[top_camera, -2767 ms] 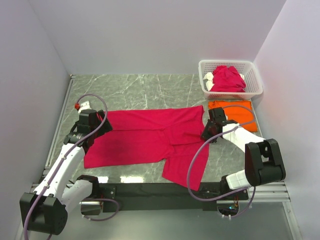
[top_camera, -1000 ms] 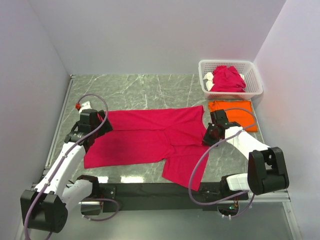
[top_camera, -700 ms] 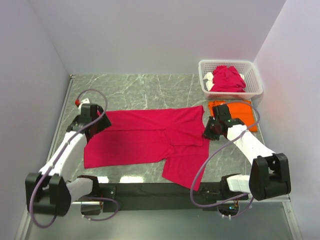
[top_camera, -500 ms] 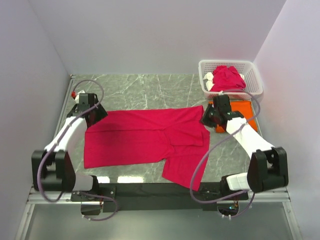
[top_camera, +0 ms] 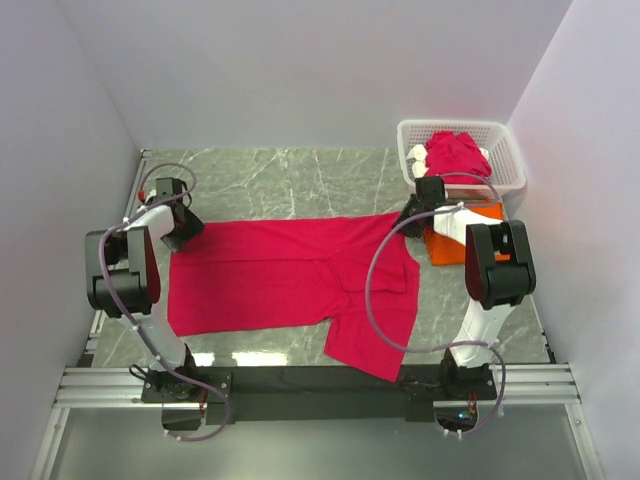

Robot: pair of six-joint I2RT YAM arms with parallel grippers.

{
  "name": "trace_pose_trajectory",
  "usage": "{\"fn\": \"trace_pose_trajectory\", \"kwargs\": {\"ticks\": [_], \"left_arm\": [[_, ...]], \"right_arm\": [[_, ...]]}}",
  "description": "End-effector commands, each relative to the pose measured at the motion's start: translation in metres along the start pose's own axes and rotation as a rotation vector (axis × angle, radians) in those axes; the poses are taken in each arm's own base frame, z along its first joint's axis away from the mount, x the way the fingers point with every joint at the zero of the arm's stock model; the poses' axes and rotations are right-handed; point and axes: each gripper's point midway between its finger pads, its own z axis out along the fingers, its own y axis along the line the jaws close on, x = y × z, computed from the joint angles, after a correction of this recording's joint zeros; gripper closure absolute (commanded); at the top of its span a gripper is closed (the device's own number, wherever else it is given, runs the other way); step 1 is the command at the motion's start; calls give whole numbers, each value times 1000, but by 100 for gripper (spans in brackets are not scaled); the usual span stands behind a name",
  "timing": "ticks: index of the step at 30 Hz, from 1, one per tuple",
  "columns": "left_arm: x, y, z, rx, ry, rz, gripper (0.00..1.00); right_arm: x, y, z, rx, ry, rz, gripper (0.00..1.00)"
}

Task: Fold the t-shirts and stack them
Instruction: Fold the tshirt

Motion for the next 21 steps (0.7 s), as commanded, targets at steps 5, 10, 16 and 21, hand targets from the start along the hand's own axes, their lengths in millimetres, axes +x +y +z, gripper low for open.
{"fn": "trace_pose_trajectory", "kwargs": {"ticks": [5,10,16,21], "left_arm": [[-17,-5,17,21,16,-95,39],[-20,-9,32,19,54,-115,39],[-36,-26,18,94,43,-118,27],[-45,-8,-38,94,-56,-121,14]], "right_arm": [[-40,-4,16,72,-44,60,66],[-52,-3,23,104,-42,88,67],[-66,15,12,41,-78,43,66],[-59,23,-41,2,-125,-22,66]]}}
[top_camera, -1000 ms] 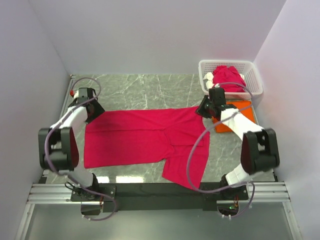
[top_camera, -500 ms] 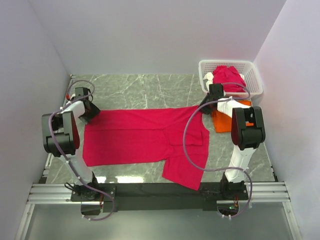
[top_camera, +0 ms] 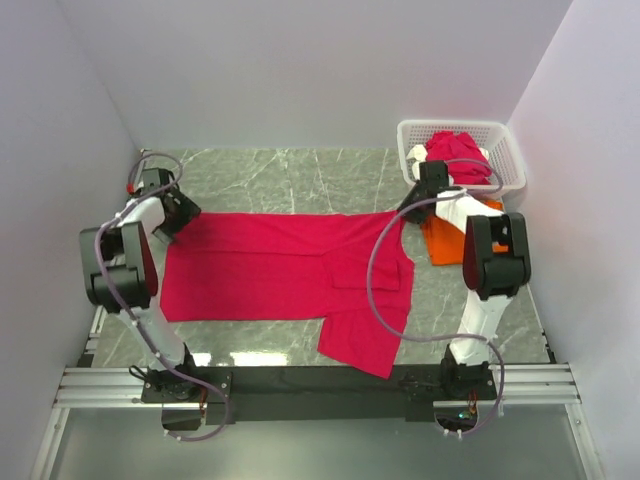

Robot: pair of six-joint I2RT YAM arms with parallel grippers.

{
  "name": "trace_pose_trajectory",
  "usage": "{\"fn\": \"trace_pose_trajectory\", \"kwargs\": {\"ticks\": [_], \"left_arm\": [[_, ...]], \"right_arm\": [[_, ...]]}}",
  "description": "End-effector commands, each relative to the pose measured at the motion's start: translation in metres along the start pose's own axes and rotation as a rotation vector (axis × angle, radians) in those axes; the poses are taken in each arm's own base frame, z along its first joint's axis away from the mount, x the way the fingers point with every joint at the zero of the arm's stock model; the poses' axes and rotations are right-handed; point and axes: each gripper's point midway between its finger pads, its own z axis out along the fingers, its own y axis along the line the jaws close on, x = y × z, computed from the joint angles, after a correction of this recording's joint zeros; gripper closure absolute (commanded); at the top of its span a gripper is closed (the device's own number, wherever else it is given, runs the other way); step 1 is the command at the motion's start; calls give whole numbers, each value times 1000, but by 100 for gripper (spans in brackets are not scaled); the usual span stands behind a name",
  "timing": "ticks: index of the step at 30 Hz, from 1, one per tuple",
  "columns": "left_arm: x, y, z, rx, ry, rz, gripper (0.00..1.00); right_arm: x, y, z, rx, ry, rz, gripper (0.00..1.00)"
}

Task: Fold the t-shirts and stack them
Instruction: Fold the tshirt

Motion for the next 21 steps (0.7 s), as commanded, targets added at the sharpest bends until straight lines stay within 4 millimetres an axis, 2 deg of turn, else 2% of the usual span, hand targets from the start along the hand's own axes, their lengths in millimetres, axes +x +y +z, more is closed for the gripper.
{"fn": "trace_pose_trajectory", "kwargs": {"ticks": [1,3,6,7,9,10,11,14,16,19,21], "left_arm": [[-19,10,-70,13,-120,-13,12],[-8,27,-95,5,-144,-20,12],[21,63,-114,-51,-132,-52,14],[33,75,-117,-80,-116,-80,14],[54,99,-125,-109,-119,-104,12],[59,109,-126,-133,-126,-126,13],[66,125,-129,-192,-132,-133,10],[83,147,-133,-250,-122,-182,6],[90,149,-135,-258,-106,-211,7],[97,156,-131,-311,-73,-244,10],[110,158,-122,-331,-13,-247,11]], "right_arm": [[-10,15,-62,-64,-88,-55,64],[7,7,-84,-73,-77,-68,63],[51,-4,-109,-98,-24,-117,56],[68,-3,-115,-105,-7,-149,49],[93,-12,-128,-115,18,-202,44],[110,-15,-133,-107,49,-243,39],[119,-20,-141,-112,52,-266,37],[141,-29,-152,-123,71,-307,32],[148,-33,-154,-134,82,-315,30],[151,-36,-157,-152,75,-325,30],[150,-34,-158,-169,70,-335,30]]}}
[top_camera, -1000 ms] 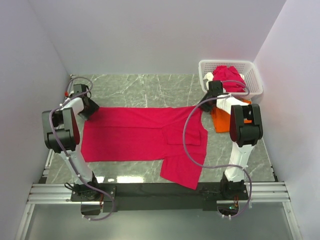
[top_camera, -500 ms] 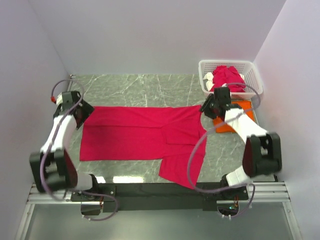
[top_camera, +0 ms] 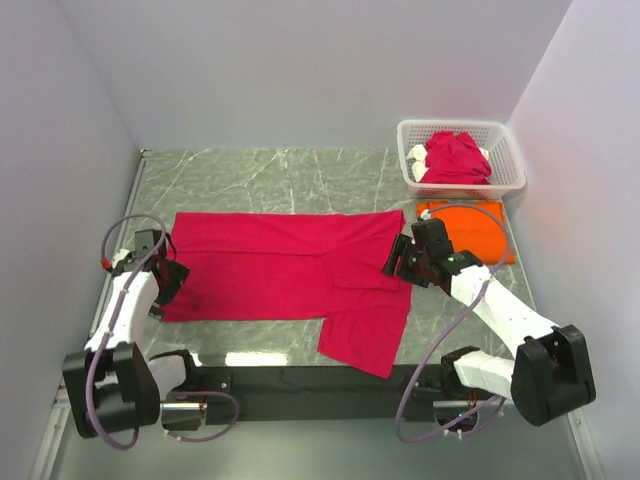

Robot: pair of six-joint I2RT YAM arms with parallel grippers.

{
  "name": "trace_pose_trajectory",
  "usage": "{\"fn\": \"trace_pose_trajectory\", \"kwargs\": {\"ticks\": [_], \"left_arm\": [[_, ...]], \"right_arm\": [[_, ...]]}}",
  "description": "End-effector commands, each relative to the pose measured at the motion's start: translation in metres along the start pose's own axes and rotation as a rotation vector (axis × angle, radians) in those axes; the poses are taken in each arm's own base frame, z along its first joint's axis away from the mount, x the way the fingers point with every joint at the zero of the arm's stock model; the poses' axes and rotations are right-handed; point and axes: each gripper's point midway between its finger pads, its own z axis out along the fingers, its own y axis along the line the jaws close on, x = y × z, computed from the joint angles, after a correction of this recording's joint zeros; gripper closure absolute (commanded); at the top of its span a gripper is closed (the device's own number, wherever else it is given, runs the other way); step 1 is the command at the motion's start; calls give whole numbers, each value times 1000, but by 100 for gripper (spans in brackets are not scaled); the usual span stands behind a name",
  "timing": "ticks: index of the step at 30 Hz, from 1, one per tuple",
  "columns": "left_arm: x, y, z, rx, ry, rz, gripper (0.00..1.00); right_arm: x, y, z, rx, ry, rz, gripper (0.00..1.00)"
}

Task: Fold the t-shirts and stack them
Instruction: Fold the tshirt

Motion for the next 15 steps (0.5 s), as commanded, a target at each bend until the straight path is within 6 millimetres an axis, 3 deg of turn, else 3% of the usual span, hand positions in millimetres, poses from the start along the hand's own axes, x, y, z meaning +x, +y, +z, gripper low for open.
{"fn": "trace_pose_trajectory", "kwargs": {"ticks": [1,8,15], "left_arm": [[13,7,10,-66,54,-61,11],[31,11,34,-57,72,-86,21],[37,15,45,-78,80,-72,32]], "right_arm": [[-7,8,-7,-47,-40,-37,30],[2,16,-2,-112,-12,-54,30],[3,12,-1,-98,-9,-70,30]]}}
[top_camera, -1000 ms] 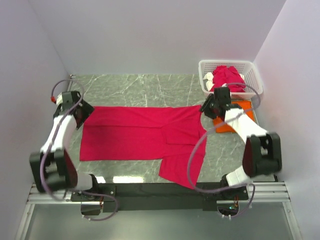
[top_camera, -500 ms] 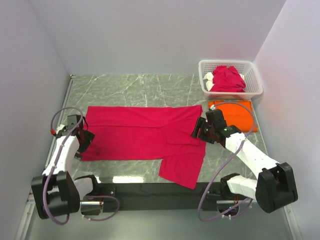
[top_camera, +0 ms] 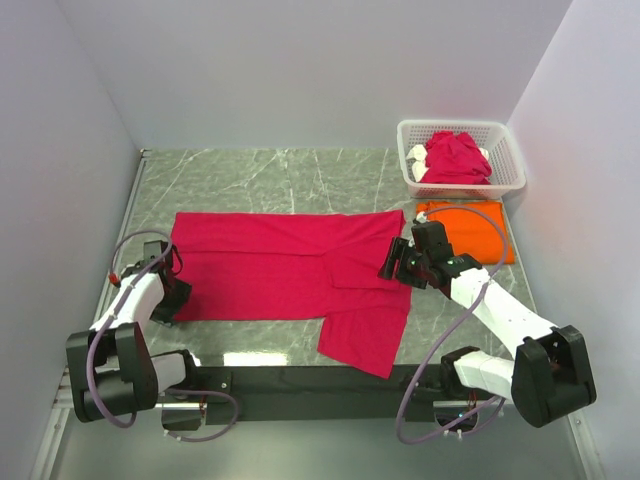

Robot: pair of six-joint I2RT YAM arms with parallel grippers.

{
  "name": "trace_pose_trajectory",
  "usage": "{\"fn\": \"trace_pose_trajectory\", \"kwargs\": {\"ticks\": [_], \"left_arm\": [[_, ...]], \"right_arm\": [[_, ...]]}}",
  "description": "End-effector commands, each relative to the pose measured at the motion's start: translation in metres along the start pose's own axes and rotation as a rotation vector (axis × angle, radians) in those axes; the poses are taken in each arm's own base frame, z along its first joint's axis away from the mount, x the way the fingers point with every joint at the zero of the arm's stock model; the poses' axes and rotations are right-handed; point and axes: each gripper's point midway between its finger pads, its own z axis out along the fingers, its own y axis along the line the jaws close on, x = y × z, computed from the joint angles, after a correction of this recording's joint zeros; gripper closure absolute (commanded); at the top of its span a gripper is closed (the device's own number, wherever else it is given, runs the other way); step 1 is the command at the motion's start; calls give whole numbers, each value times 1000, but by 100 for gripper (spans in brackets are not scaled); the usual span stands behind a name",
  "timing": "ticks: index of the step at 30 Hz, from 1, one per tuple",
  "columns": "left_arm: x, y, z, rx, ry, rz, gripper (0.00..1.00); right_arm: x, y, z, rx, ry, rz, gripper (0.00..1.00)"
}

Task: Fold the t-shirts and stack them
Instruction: Fold the tshirt

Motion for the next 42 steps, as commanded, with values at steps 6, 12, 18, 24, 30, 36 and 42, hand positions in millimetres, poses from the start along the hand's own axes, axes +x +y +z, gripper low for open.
{"fn": "trace_pose_trajectory", "kwargs": {"ticks": [6,12,18,24,30,36,42], "left_arm": [[-1,-9,7,22,1,-15,56],[-2,-16,-3,55,18,10,85],[-1,-22,-8,107,21,18,99],[0,-27,-9,143,23,27,99],[-3,-27,-12,152,8,18,99],[-7,-27,-15,156,-13,2,99],[-12,-24,-17,132,-29,-10,99]], "right_arm": [[0,-4,-5,14,-18,-16,32],[24,-29,-10,132,38,57,39],[34,-51,-17,221,27,113,39],[36,-64,-8,237,39,189,44],[51,-69,2,241,101,240,47],[70,-72,8,239,178,253,49],[78,-74,9,235,189,261,56]]}}
